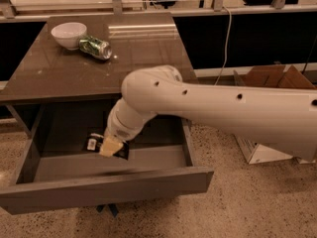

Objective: Place rxbar chocolate into top drawer

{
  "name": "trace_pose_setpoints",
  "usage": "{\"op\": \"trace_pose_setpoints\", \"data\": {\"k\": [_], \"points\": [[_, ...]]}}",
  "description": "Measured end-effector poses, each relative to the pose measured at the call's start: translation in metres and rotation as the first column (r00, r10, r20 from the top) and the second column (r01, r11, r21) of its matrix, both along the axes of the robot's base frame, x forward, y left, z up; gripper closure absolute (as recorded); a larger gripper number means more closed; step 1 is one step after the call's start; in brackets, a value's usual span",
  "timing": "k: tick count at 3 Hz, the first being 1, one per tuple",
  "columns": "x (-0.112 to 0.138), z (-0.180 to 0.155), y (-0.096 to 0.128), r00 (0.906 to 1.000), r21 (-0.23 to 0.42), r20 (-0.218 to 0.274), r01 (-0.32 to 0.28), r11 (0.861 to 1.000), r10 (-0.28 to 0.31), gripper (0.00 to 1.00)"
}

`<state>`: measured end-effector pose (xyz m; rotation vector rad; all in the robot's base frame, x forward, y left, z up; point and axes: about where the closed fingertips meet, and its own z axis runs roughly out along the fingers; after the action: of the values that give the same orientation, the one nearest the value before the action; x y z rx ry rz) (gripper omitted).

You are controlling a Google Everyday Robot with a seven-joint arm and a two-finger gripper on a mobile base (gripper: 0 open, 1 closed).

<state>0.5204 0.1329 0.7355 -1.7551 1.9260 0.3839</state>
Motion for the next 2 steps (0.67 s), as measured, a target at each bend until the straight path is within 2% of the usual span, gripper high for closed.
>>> {"op": "trace_pose_setpoints", "data": {"k": [1,2], "points": [[-0.005,-0.031,-0.011,0.9994,-0.082,-0.012,0.032,0.996,-0.033,0.54],[0.001,-0.065,-0.014,0.9977,-0.112,-0.023,0.061,0.992,-0.064,0.31]]}}
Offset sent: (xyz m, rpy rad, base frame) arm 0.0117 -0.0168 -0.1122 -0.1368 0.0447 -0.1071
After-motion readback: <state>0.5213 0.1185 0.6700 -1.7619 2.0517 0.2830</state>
